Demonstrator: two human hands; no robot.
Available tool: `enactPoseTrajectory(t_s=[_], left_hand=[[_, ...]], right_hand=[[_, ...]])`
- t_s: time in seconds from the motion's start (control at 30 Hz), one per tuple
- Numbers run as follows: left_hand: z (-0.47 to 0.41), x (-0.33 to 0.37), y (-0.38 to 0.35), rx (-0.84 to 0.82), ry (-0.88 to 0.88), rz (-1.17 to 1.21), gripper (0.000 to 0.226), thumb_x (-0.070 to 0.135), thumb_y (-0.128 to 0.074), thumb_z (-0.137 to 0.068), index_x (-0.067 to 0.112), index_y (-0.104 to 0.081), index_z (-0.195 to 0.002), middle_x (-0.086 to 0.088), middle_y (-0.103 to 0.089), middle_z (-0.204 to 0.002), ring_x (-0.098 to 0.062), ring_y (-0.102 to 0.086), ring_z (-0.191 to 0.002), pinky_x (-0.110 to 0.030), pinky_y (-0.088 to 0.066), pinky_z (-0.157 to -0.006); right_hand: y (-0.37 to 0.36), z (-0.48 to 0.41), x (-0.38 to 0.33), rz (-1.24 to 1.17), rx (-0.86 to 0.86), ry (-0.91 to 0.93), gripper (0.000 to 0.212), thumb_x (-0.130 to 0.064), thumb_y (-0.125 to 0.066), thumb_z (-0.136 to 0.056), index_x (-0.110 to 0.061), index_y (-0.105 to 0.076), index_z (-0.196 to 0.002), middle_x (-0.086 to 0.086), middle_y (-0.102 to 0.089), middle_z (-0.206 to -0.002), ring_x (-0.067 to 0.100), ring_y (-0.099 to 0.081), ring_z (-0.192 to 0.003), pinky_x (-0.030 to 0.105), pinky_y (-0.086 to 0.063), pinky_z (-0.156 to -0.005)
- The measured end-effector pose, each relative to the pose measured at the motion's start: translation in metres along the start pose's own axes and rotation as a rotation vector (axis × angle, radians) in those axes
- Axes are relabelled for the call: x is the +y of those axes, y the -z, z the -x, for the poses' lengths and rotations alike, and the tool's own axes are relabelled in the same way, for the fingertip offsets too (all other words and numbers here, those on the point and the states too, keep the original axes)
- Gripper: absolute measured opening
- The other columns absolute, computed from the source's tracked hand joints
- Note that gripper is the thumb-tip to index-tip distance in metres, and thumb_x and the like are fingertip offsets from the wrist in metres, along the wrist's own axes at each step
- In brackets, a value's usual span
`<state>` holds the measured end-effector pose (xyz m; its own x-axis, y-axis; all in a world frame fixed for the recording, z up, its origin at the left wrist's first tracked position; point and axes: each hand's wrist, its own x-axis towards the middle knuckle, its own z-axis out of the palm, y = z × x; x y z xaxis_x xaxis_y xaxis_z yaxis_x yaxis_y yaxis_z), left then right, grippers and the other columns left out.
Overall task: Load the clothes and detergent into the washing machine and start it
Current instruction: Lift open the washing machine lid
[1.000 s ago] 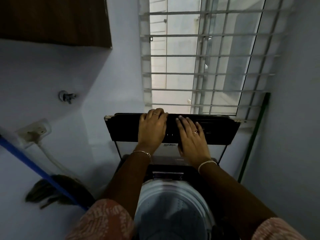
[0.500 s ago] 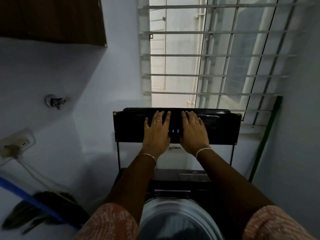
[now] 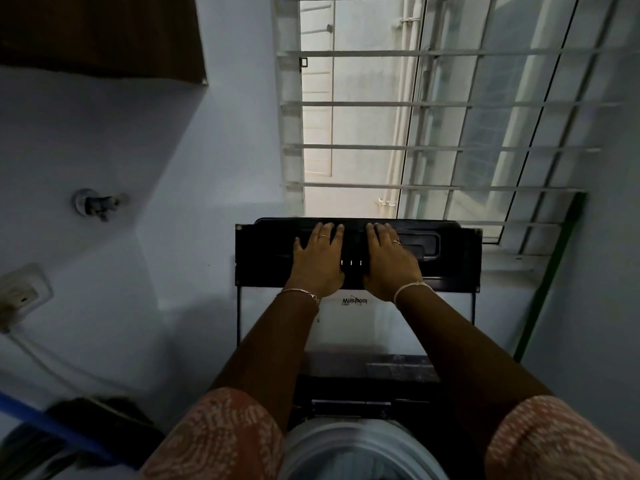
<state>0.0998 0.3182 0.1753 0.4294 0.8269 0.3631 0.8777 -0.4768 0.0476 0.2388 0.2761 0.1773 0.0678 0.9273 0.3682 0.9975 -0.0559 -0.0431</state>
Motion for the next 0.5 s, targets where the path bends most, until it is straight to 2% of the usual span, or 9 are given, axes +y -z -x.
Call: enactPoseTrajectory(t_s=[0.23,0.4,0.5], left_hand=[[-0.006,-0.002,-0.005,-0.036,-0.004,0.001,0.091,0.034,-0.062,-0.087,0.019,-0.002,-0.153,-0.006,-0.005,-0.16,-0.024,0.002,-0.149,-0.058,-0.015,-0.115],[0.004,-0.007,-0.008,-0.017,-0.049,-0.069,0.089,0.034,-0.059,-0.089,0.016,0.0,-0.153,-0.005,0.003,-0.162,-0.023,0.005,-0.149,-0.057,-0.015,-0.116],[0.019,-0.009,-0.007,0.008,-0.049,-0.067,0.085,0.033,-0.055,-0.091,0.014,0.0,-0.153,-0.002,0.007,-0.162,-0.021,0.005,-0.149,-0.054,-0.013,-0.117]], right_hand=[[-0.006,-0.002,0.002,0.012,-0.025,0.004,0.098,-0.039,-0.061,-0.086,-0.009,0.004,-0.153,0.008,-0.001,-0.162,0.024,0.004,-0.15,0.04,-0.029,-0.114],[-0.005,0.004,0.003,-0.013,-0.04,0.017,0.094,-0.039,-0.057,-0.088,-0.01,0.004,-0.153,0.009,0.007,-0.162,0.024,0.007,-0.149,0.045,-0.014,-0.119],[-0.005,0.018,0.0,-0.018,-0.03,0.046,0.089,-0.036,-0.054,-0.09,-0.01,0.003,-0.153,0.007,0.008,-0.162,0.024,0.006,-0.15,0.045,-0.011,-0.12]])
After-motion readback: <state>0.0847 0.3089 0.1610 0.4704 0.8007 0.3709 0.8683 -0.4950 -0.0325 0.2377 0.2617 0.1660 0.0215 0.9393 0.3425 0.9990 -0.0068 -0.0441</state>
